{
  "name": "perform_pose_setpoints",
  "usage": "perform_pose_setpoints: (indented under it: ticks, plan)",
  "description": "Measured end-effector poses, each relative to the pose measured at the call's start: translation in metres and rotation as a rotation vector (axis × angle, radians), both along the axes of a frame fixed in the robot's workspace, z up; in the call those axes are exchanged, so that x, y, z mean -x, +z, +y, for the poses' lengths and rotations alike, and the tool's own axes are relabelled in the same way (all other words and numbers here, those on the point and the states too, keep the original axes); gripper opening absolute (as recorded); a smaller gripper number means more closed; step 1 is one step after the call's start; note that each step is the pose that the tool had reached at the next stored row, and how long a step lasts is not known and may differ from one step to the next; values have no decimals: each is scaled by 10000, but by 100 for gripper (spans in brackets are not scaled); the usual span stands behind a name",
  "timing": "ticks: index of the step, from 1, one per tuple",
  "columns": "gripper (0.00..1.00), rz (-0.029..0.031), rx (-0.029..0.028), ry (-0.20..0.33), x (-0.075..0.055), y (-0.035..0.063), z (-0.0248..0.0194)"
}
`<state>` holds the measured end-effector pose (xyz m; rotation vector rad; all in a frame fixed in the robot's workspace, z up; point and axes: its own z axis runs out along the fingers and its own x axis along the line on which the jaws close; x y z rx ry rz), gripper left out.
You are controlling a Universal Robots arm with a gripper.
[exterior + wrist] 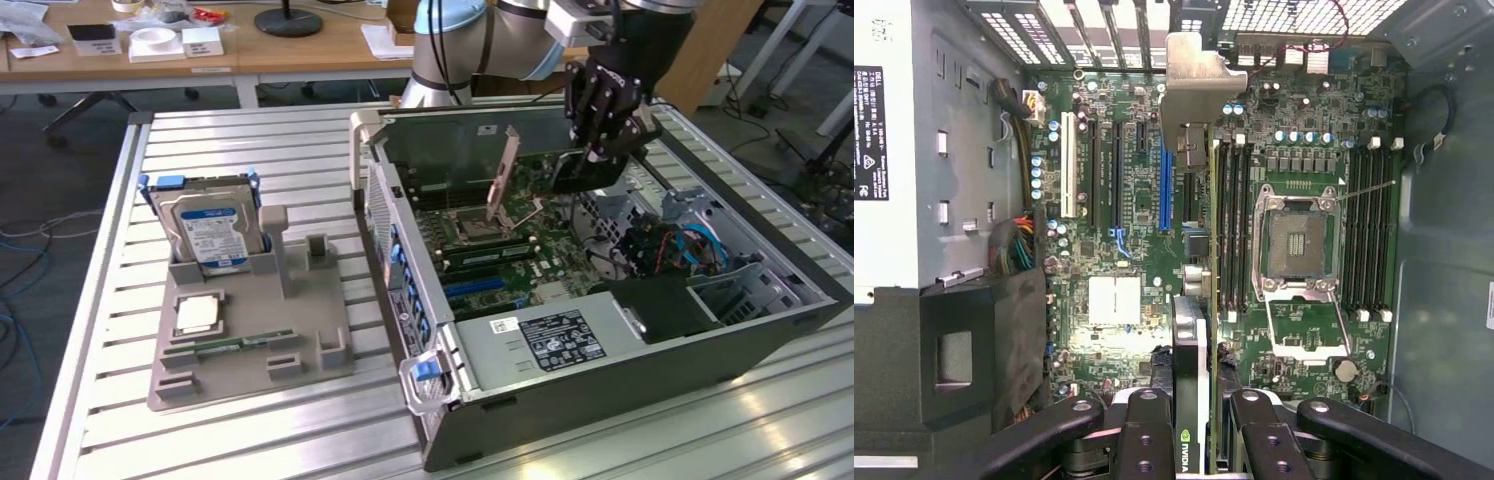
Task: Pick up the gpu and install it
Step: 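Insert the gpu into the slot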
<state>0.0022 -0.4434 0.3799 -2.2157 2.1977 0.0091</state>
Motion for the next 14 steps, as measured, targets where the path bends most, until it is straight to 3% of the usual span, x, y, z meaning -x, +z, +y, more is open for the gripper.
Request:
perform_pose_setpoints:
  ticks: [14]
  plan:
    - [27,0,0,0,0,-7,-7]
